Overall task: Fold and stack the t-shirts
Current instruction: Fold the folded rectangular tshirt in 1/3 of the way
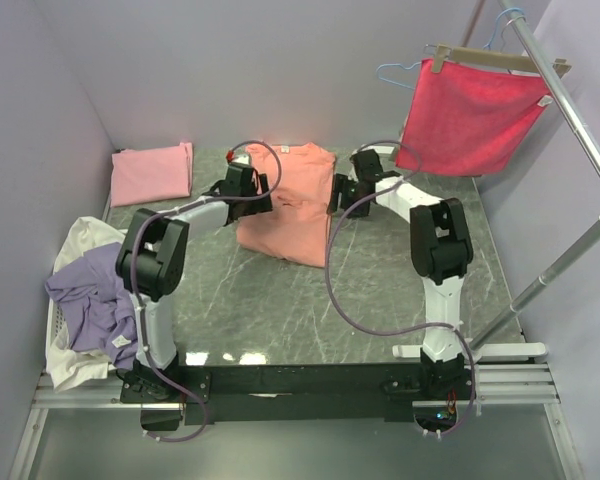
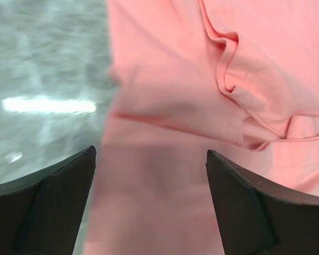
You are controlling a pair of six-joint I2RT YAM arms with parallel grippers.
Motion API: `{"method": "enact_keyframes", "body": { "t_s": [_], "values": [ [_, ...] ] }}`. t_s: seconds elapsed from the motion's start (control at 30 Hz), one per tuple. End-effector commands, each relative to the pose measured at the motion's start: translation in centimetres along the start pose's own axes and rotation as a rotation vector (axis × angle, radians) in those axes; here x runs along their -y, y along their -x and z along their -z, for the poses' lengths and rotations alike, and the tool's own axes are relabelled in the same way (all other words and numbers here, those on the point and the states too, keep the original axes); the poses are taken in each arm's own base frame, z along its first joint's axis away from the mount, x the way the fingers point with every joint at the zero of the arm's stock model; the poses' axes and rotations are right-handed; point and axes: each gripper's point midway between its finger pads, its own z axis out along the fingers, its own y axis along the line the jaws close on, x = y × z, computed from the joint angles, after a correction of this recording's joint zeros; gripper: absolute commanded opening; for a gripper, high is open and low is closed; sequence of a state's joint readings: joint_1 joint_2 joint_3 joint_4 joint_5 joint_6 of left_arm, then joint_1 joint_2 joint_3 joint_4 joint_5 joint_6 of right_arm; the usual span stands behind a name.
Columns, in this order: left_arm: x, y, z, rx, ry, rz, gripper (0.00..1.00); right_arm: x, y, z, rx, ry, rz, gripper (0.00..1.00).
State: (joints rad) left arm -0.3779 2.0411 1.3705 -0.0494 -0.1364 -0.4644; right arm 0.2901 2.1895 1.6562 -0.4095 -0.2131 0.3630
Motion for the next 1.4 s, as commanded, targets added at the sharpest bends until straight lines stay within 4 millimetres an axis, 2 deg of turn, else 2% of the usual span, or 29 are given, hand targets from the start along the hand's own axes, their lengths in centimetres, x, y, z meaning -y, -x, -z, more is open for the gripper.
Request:
{"method": "enact_keyframes", "body": {
  "t_s": [0.0,0.03,0.07,0.1,0.13,0.17,0.2,0.27,0.3,0.37,0.4,0.43,0.53,0.77,0.9,0.97,1.03,1.07,1.1,1.2,1.27,1.3,1.37],
  "values": [
    [0.0,6.8,5.9,0.195,0.013,0.039,0.9,-0.8,1.9,4.7,0.115,0.041,0.046,0.73],
    [-0.4,6.2,6.5,0.184,0.026,0.045,0.9,-1.4,1.5,5.2,0.108,0.07,0.05,0.73],
    [-0.5,6.5,7.9,0.199,0.025,0.056,0.9,-1.8,1.2,5.7,0.106,0.091,0.049,0.73],
    [-1.4,4.8,8.2,0.174,0.04,0.064,0.9,-1.9,0.4,6.4,0.103,0.11,0.047,0.73],
    [-1.6,4.3,8.9,0.182,0.037,0.075,0.9,-2.2,-0.1,6.7,0.098,0.124,0.042,0.73],
    [-1.3,4.7,10.6,0.211,0.003,0.092,0.91,-2.4,-0.8,6.9,0.09,0.139,0.046,0.73],
    [-2.5,1.8,10.6,0.168,0.015,0.094,0.91,-2.6,-1.8,7.3,0.082,0.148,0.047,0.73],
    [-2.2,1.5,11.8,0.198,-0.033,0.12,0.9,-3.1,-3.2,7.5,0.058,0.179,0.044,0.73],
    [-2.9,-0.7,11.6,0.16,-0.026,0.136,0.88,-3.1,-4.3,7.4,0.045,0.186,0.042,0.73],
    [-2.4,-1.7,11.9,0.157,-0.084,0.158,0.87,-3.4,-5.4,7.4,0.035,0.201,0.04,0.72],
    [-3.0,-3.9,11.6,0.127,-0.08,0.175,0.86,-3.5,-6.3,7.4,0.025,0.206,0.041,0.71],
    [-3.2,-4.5,11.6,0.126,-0.087,0.188,0.86,-3.6,-6.9,7.3,0.017,0.21,0.035,0.71],
    [-3.3,-5.4,11.3,0.141,-0.112,0.202,0.85,-4.0,-8.5,7.2,-0.009,0.238,0.028,0.7],
    [-3.2,-5.4,10.0,0.163,-0.123,0.18,0.85,-5.7,-11.4,7.2,-0.06,0.309,0.018,0.68],
    [-2.3,-5.2,9.2,0.177,-0.169,0.163,0.77,-6.5,-13.1,6.6,-0.097,0.326,0.014,0.63],
    [-1.8,-5.9,8.5,0.142,-0.188,0.159,0.74,-6.8,-13.8,6.3,-0.117,0.329,0.012,0.6],
    [-1.6,-6.2,8.0,0.126,-0.204,0.164,0.63,-7.1,-14.2,6.3,-0.122,0.333,0.003,0.57],
    [-1.5,-6.6,7.9,0.12,-0.209,0.17,0.57,-7.0,-14.5,6.2,-0.123,0.327,0.0,0.52],
    [-1.6,-6.9,7.8,0.114,-0.207,0.174,0.43,-7.2,-14.7,6.2,-0.123,0.328,-0.002,0.49],
    [-1.7,-7.9,7.6,0.087,-0.207,0.183,0.21,-6.9,-14.9,6.3,-0.12,0.314,-0.004,0.45],
    [-1.9,-8.2,7.6,0.082,-0.202,0.184,0.12,-6.5,-15.1,6.2,-0.119,0.296,-0.007,0.4],
    [-2.0,-8.3,7.7,0.079,-0.201,0.182,0.01,-6.3,-15.1,6.2,-0.117,0.288,0.001,0.37],
    [-2.0,-8.3,8.0,0.064,-0.191,0.176,0.01,-6.0,-15.2,6.3,-0.124,0.268,0.005,0.29]
  ]
}}
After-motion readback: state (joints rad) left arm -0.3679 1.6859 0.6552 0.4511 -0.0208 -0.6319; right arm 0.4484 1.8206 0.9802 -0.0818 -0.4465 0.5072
